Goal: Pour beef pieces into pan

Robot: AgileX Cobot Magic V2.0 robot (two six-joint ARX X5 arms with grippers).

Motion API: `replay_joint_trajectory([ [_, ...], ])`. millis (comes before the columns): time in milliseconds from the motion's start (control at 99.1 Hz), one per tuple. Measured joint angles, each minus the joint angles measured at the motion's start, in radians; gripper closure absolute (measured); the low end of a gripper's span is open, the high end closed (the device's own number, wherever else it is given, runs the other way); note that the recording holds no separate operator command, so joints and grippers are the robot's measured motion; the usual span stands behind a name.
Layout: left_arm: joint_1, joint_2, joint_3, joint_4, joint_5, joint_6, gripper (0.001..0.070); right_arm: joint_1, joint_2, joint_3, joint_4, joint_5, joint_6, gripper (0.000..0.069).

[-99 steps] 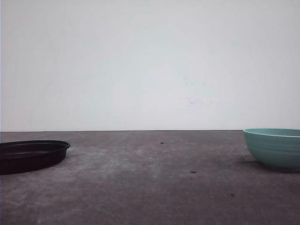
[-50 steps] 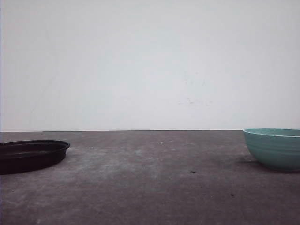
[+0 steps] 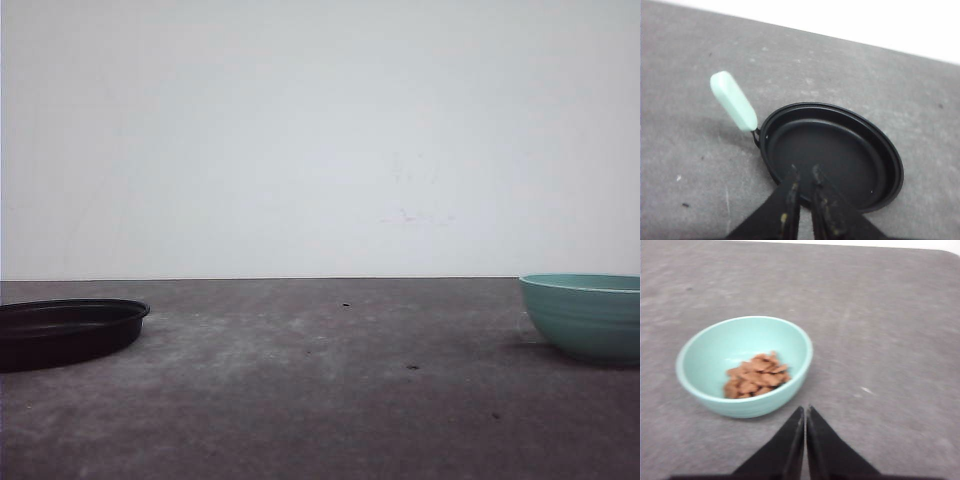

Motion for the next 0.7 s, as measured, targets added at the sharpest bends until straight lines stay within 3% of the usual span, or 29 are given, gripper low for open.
replay_joint_trajectory([
  [232,0.0,0.0,0.0,-0.001,-0.003,-0.035,0.0695,0.0,0.0,0.0,0.0,0.022,0.037,0.0687],
  [414,0.0,0.0,0.0,-0.001,-0.069,-0.029,0.0695,0.0,0.0,0.0,0.0,0.029,0.04,0.0687],
  [535,0.0,0.0,0.0,-0.002,-0.065,-0.033,0.0695,0.0,0.0,-0.001,0.01,0.028,0.067,0.0687],
  [696,0.0,0.005,0.038,-0.038,-0.039,-0.042,0.0695,0.0,0.0,0.009,0.118,0.002,0.192,0.0687],
])
